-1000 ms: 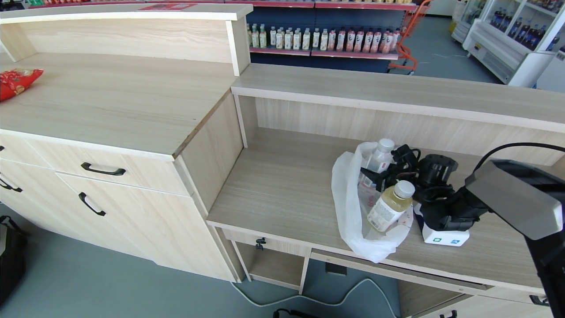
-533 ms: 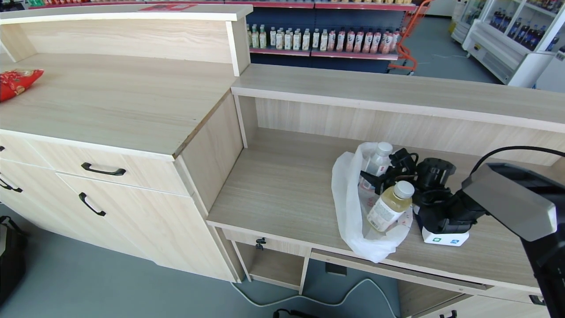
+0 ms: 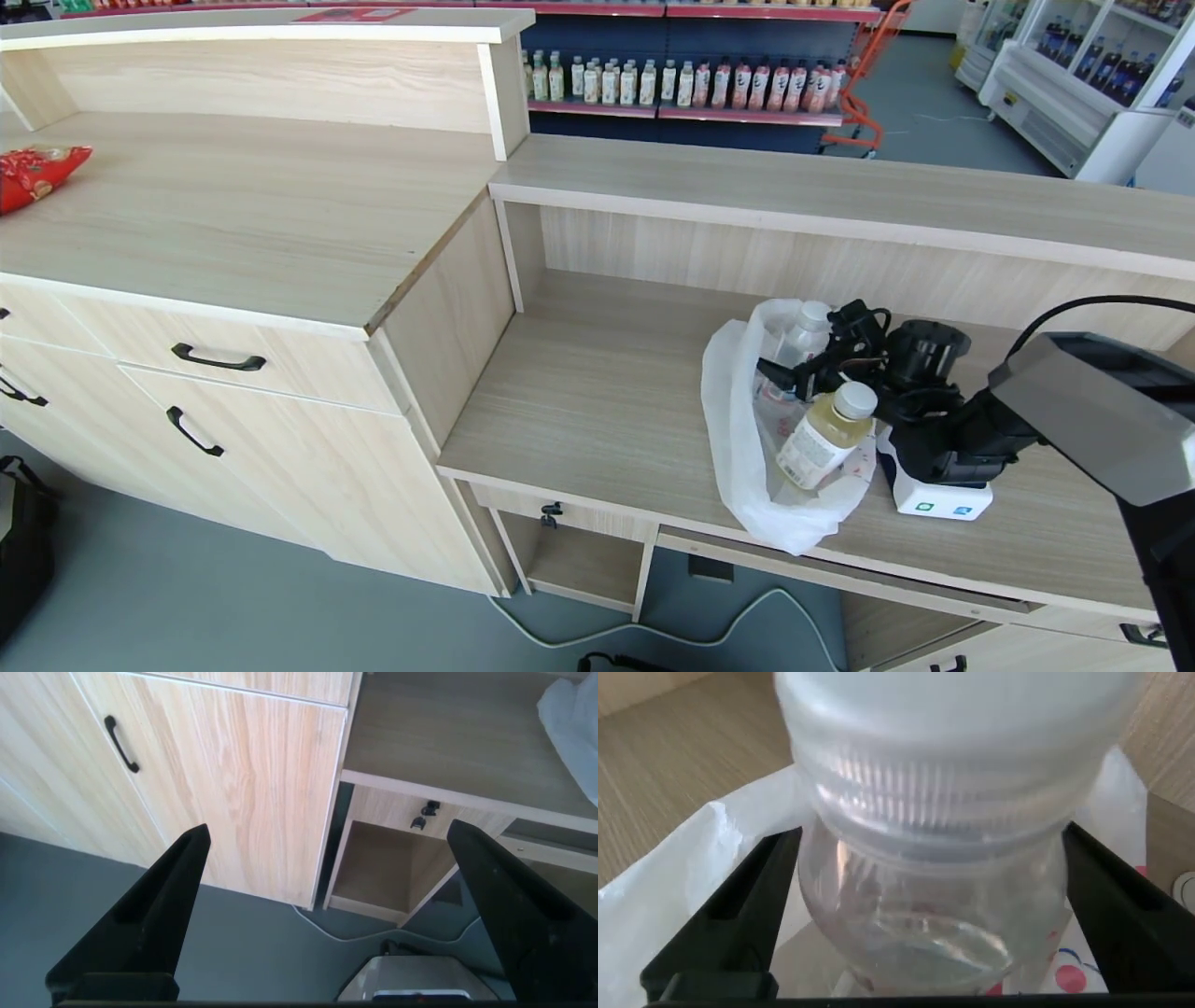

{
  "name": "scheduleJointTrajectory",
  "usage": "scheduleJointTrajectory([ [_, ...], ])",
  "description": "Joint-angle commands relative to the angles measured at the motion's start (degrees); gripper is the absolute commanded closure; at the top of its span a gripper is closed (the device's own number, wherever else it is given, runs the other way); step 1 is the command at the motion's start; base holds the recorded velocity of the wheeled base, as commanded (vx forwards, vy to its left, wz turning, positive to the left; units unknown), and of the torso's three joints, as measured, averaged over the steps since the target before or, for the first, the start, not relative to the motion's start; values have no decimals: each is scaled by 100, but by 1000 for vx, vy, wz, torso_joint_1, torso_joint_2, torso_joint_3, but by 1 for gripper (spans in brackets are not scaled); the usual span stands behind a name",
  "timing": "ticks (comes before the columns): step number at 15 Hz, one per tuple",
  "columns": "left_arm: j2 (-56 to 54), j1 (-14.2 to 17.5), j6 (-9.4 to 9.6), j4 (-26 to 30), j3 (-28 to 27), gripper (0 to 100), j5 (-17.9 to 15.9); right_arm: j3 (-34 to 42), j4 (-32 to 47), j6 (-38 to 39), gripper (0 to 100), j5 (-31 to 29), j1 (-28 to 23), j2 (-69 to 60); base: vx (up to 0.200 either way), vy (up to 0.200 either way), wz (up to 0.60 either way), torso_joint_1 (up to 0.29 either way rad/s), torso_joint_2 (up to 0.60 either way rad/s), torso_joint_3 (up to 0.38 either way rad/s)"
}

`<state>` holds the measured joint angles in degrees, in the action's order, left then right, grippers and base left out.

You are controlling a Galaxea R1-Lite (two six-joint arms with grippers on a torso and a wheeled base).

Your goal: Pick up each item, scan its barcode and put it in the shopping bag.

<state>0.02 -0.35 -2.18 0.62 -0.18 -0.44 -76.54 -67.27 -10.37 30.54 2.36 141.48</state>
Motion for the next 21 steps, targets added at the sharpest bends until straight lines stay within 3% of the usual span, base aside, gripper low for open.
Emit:
scheduleJointTrajectory([
  [1, -2, 0, -2, -1, 1, 0, 0, 52, 170, 35, 0, -4, 71, -807, 0, 0, 0, 0, 0, 0],
  [3, -2, 0, -2, -1, 1, 0, 0, 386, 372, 18, 0, -4, 71, -1492, 0, 0, 0, 0, 0, 0],
  [7, -2, 0, -2, -1, 1, 0, 0, 1810, 469, -79, 0, -57, -193, -2890, 0, 0, 0, 0, 0, 0],
  [10, -2, 0, -2, -1, 1, 0, 0, 2812, 469, -791, 0, -39, -544, -3347, 0, 0, 0, 0, 0, 0],
  [16, -2, 0, -2, -1, 1, 0, 0, 3093, 557, -861, 0, -65, -852, -3979, 0, 0, 0, 0, 0, 0],
  [19, -2, 0, -2, -1, 1, 0, 0, 3058, 1365, -1204, 0, -575, -1291, -4858, 0, 0, -200, 1, 1, 1],
  [21, -2, 0, -2, -1, 1, 0, 0, 2996, 2262, -1002, 0, -830, -1599, -5720, 0, 0, -600, -12, -2, 2],
])
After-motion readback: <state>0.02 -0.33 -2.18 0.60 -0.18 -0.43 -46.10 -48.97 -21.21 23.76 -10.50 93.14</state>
